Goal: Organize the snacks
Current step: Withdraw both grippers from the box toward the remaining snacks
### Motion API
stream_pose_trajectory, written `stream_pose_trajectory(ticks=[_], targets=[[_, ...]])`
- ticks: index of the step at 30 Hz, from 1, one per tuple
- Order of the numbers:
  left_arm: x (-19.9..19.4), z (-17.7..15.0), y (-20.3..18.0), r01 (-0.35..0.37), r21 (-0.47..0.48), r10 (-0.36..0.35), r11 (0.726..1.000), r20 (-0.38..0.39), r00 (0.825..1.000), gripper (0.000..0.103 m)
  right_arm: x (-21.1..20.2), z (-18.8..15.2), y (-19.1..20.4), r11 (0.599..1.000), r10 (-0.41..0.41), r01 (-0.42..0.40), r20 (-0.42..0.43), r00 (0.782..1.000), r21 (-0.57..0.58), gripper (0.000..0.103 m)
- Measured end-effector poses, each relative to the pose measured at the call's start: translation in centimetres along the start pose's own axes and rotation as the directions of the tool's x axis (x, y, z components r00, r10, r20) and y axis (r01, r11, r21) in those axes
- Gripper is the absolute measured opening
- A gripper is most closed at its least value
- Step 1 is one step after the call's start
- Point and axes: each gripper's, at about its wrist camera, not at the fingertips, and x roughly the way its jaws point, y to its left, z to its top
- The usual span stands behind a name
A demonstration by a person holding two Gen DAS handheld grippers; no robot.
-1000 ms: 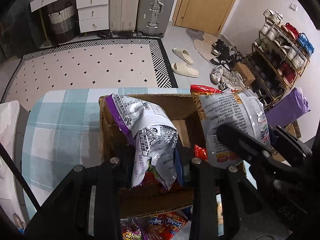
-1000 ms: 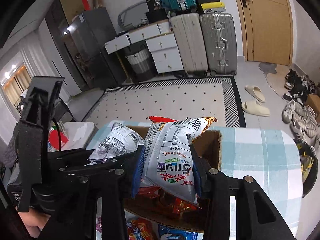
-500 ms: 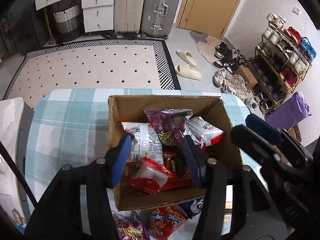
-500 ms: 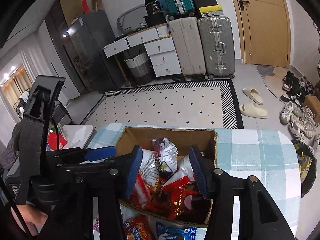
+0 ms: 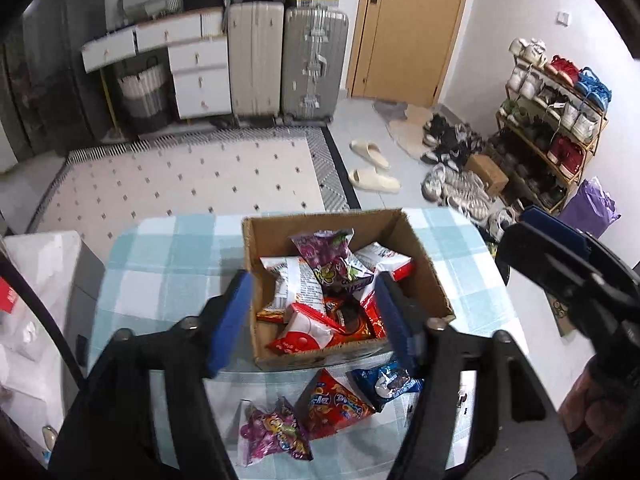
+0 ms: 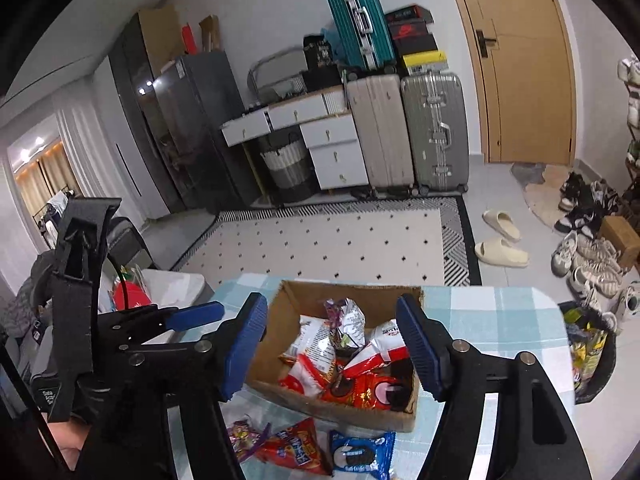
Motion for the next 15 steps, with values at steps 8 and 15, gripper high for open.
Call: stream_pose_trajectory(ticks=[8,15], targets=[[-8.5,-2.0,-0.1,-0.008,0.019,0.006,1.0,0.137,0.991,0.08,-8.6,-1.0,2.1,0.999,0.024,-0.019,0.123,0.992,-0.046,0.088],[-14.4,-6.5,0.1,-0.02,0.06,0.007,0.998,0.207,0.978,0.086,-15.8,-4.3,3.7,0.996,0.024,-0.004,0.218,0.976,-0.091,0.101]])
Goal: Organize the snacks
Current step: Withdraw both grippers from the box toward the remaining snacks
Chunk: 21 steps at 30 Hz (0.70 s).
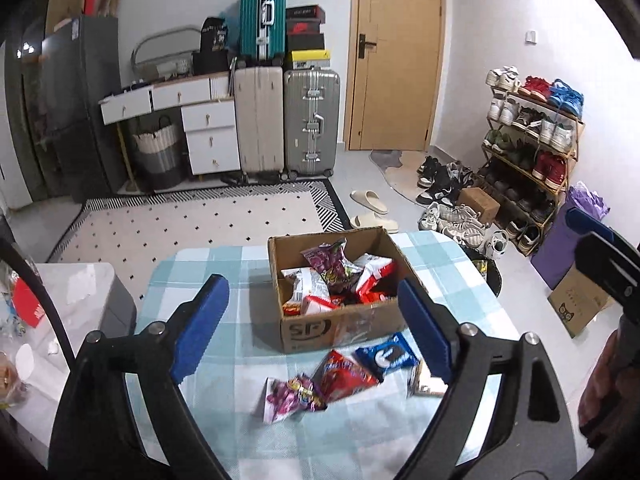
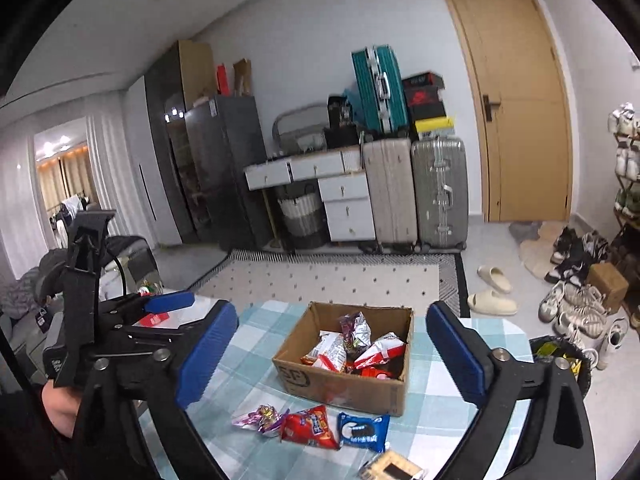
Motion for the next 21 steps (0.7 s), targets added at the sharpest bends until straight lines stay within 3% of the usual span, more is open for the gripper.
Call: stream_pose_trajectory(ticks=[5,9,11,13,21], targets=[[-3.3,-3.6,-0.3,0.028,-0.006,-0.028,1.0,0.028,0.999,0.086,-4.6,-3.3,0.7,1.0,-0.002,0.003,0.038,0.999,-0.023,0.102],[-5.2,-6.4,-0.7,0.037,-0.018,-0.036,0.999,0.042,0.998,0.087,-7.1,-6.2,0.8,0.999,0.016,-0.018,0.051,0.999,0.03,0.102],[-5.8,-7.6,-0.8,0.035,-0.016,-0.034,0.999,0.057,0.998,0.095,-8.1,-7.8,0.8,0.999,0.012,-0.015,0.055,0.998,0.051,0.102],[-6.0,-8.7,-0.8,0.019,-0.018,-0.018,1.0,0.072,0.997,0.102,-8.3,-8.8,0.6,0.998,0.012,-0.015,0.049,0.999,0.063,0.102],[-5.2,-12.6,0.0,-0.005,-0.04,0.008,0.999,0.071,0.997,0.102,-8.5,-13.2,0.0,0.996,-0.003,0.0,0.027,1.0,0.092,0.102]])
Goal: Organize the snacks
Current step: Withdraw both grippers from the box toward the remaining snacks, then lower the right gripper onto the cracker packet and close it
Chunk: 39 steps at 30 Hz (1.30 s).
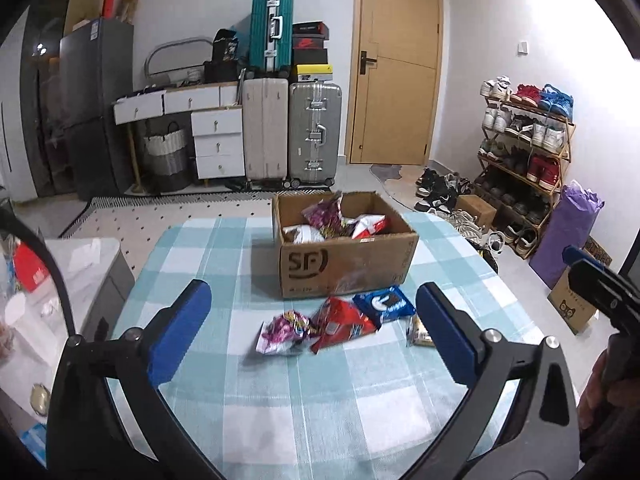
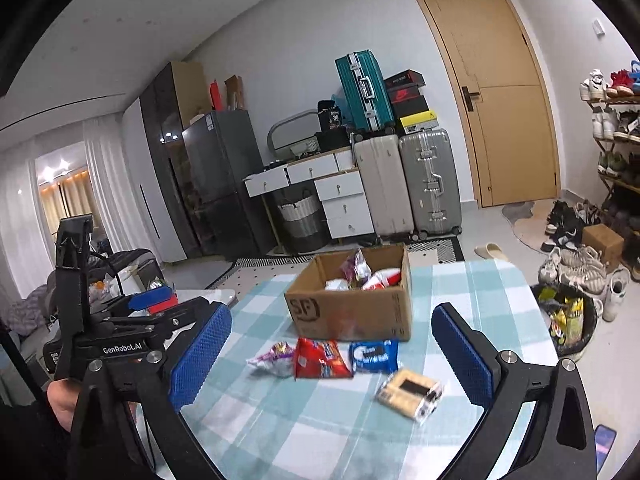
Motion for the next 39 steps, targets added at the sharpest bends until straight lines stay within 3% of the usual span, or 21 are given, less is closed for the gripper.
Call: stream_pose_trajectory(ticks=[4,12,21,26,30,39], targets=[[1.0,-2.9,0.8,-0.015,-0.013,0.015,1.0,0.028,1.0,0.102,0.5,-2.1,-0.5,1.0,-0.004,0.004,0.001,1.0,0.022,0.102],[4.5,-6.9,0.8,-0.055,0.024,0.056,0.998,-0.028,0.998,0.102,3.0,-6.1,-1.9,0.999,-0.028,0.03,-0.063,0.998,0.037,0.102],[7.9,-8.0,0.6,-0.052,0.018,0.053,0.999,-0.064,0.997,0.102,6.1,-7.3,-3.5,0.998,-0.033,0.039,-0.117,0.993,0.051,0.102],[9.3,-8.3,1.0,-0.054,0.001,0.054,0.999,-0.071,0.996,0.102,8.7,-7.7,-4.4,0.997,-0.06,0.07,-0.188,0.98,0.043,0.102],[10.6,-8.7,1.0,-0.048,-0.008,0.047,0.999,-0.09,0.995,0.102,11.7,-8.3,-5.3,0.995,-0.087,0.096,-0.279,0.956,0.018,0.102],[12.1,-9.7,0.8,-0.032,-0.002,0.032,0.999,-0.1,0.994,0.102,18.5,-9.9,-8.4,0.974,-0.164,0.216,-0.464,0.87,0.061,0.102]])
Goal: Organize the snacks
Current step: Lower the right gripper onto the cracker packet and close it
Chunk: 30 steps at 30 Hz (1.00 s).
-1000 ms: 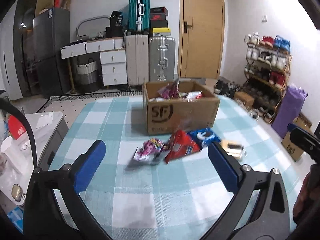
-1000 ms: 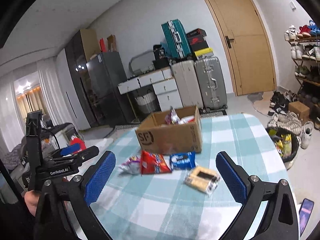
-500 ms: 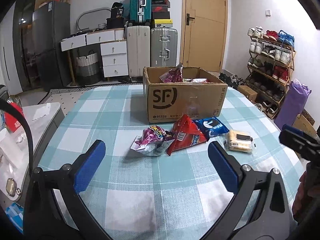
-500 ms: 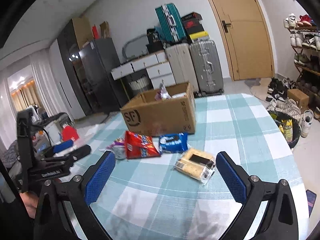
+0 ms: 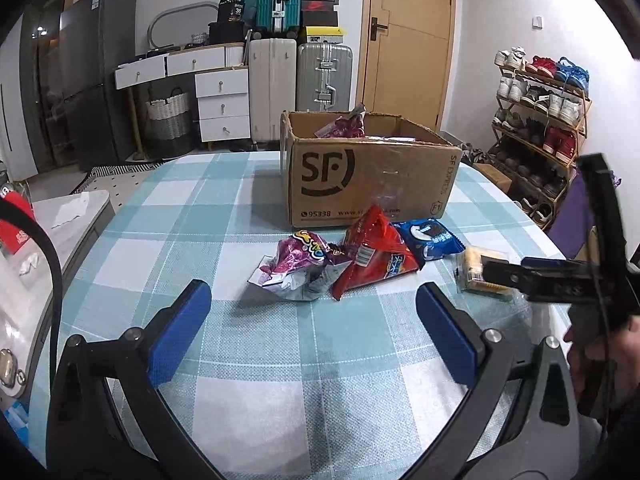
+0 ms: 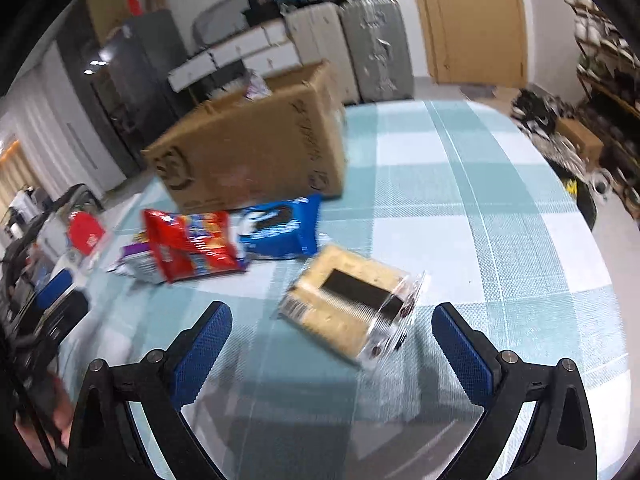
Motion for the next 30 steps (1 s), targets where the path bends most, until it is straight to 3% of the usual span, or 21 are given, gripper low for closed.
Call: stream_pose_trajectory(ticks=[7,16,23,30], targets=[[0.6,-0.6,0.6,0.018,-0.034,-0.018,0.999,-0.023,1.0,0.102,3.3,1.7,0.2,0.998,-0.066,0.066,-0.074,0.995,0.001,0.102],[1.2,-1.1,1.2,0.002,-0.06,-0.006,0.998,-0.067,0.998,0.102,5.1,1.7,1.6,0.978,-0.187,0.179,-0.076,0.979,-0.104,0.101],[1.2,-1.2,1.4,0.003,-0.069,-0.009,0.998,-0.081,0.997,0.102,5.4,1.7,1.6,0.97,-0.215,0.205,-0.071,0.974,-0.131,0.091],[0.9,-1.2,1.5,-0.007,-0.066,0.001,0.998,-0.084,0.996,0.102,4.2,1.3,1.1,0.98,-0.171,0.167,-0.03,0.985,-0.107,0.068]])
